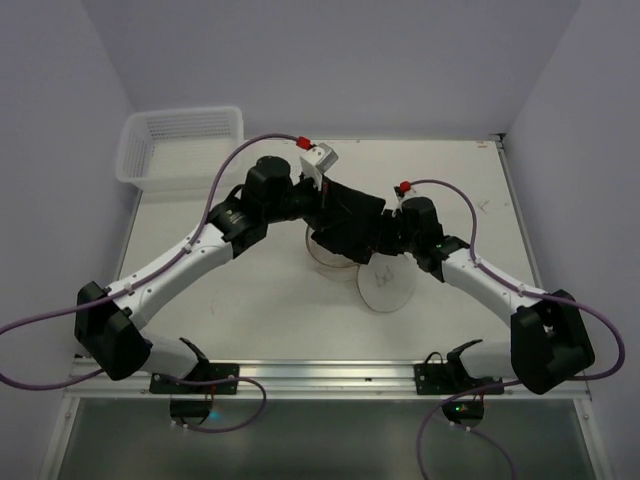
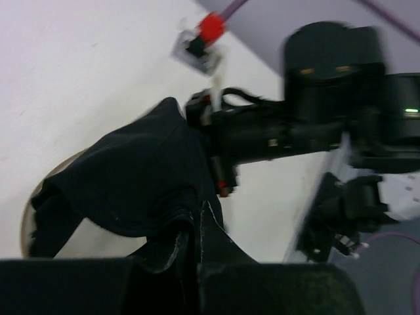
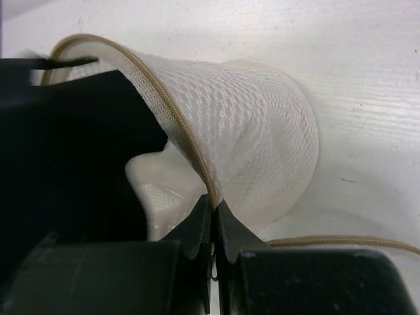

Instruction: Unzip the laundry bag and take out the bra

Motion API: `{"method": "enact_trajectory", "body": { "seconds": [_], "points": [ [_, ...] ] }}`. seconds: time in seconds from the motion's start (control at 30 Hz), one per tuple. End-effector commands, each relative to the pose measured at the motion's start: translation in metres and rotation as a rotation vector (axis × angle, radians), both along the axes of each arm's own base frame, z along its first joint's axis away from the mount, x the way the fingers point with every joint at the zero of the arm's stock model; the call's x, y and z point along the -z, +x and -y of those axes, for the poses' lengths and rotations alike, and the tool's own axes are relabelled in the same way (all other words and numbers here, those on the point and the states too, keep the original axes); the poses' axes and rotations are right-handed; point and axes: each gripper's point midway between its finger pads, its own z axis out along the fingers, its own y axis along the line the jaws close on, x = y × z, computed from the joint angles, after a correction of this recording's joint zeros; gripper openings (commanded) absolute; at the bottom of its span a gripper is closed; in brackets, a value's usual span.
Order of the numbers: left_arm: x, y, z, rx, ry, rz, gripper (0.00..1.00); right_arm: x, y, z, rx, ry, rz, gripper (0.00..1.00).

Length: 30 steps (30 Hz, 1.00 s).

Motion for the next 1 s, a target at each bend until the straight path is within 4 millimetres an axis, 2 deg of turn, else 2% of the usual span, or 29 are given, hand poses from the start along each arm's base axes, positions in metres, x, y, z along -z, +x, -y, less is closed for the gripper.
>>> {"method": "enact_trajectory", "body": {
  "seconds": [0.0,0.1,0.2,0.23,0.27,0.3,0.33,0.37,0.4,0.43,0.5,0.53,0.6,0.63,0.7,0.73,0.77,0.83,0.9,0.93,0.97],
  "points": [
    [-0.049,-0.044,0.017,0.304,-0.194,0.052,0.00,-0.001,-0.007,0.007,0.014,-0.022,-0.006,0.00],
    [-0.080,-0.041,0.012,0.306,-0.309,0.084,0.00,0.001,-0.009,0.010,0.011,-0.044,-0.012,0.00],
    [-0.109,-0.007,-0.010,0.179,-0.365,0.160,0.00,0.004,-0.012,0.011,0.010,-0.046,-0.018,0.00],
    [-0.115,0.016,-0.025,0.087,-0.363,0.184,0.00,0.004,-0.012,0.011,0.011,-0.043,-0.020,0.00],
    [-0.131,0.029,-0.035,0.034,-0.370,0.223,0.00,0.004,-0.014,0.010,0.005,-0.036,-0.020,0.00],
    [-0.134,0.041,-0.045,-0.021,-0.362,0.227,0.00,0.004,-0.015,0.010,0.006,-0.032,-0.023,0.00],
    [-0.146,0.069,-0.068,-0.148,-0.355,0.263,0.00,0.003,-0.016,0.009,0.004,-0.024,-0.024,0.00],
    [-0.148,0.084,-0.082,-0.218,-0.342,0.273,0.00,0.003,-0.017,0.008,0.000,-0.019,-0.025,0.00],
    [-0.146,0.098,-0.095,-0.284,-0.325,0.272,0.00,0.002,-0.018,0.007,-0.005,-0.008,-0.026,0.00],
    [-0.141,0.125,-0.124,-0.420,-0.303,0.280,0.00,0.001,-0.019,0.007,-0.008,-0.004,-0.024,0.00],
    [-0.134,0.150,-0.155,-0.561,-0.278,0.274,0.00,-0.002,-0.020,0.006,-0.015,0.005,-0.020,0.00],
    [-0.122,0.172,-0.188,-0.683,-0.250,0.264,0.00,-0.004,-0.020,0.005,-0.018,0.008,-0.015,0.00],
    [-0.113,0.190,-0.221,-0.798,-0.243,0.250,0.00,-0.009,-0.021,0.004,-0.025,0.016,-0.006,0.00],
    [-0.100,0.206,-0.252,-0.896,-0.219,0.240,0.00,-0.010,-0.021,0.003,-0.029,0.020,-0.003,0.00],
    [-0.091,0.222,-0.280,-0.974,-0.217,0.228,0.00,-0.014,-0.021,0.002,-0.037,0.027,0.006,0.00],
    [-0.073,0.235,-0.306,-1.028,-0.202,0.198,0.00,-0.015,-0.022,0.001,-0.045,0.033,0.009,0.00],
    [-0.067,0.242,-0.312,-1.047,-0.205,0.186,0.00,-0.018,-0.022,-0.001,-0.048,0.039,0.015,0.00],
    [-0.057,0.261,-0.354,-1.132,-0.191,0.193,0.00,-0.020,-0.022,-0.003,-0.061,0.047,0.017,0.00],
    [-0.049,0.273,-0.374,-1.165,-0.166,0.206,0.00,-0.022,-0.022,-0.006,-0.075,0.058,0.019,0.00],
    [-0.040,0.284,-0.394,-1.199,-0.158,0.200,0.00,-0.024,-0.022,-0.008,-0.086,0.065,0.021,0.00],
    [-0.035,0.290,-0.403,-1.215,-0.164,0.197,0.00,-0.027,-0.023,-0.011,-0.105,0.078,0.026,0.00]
  ]
}}
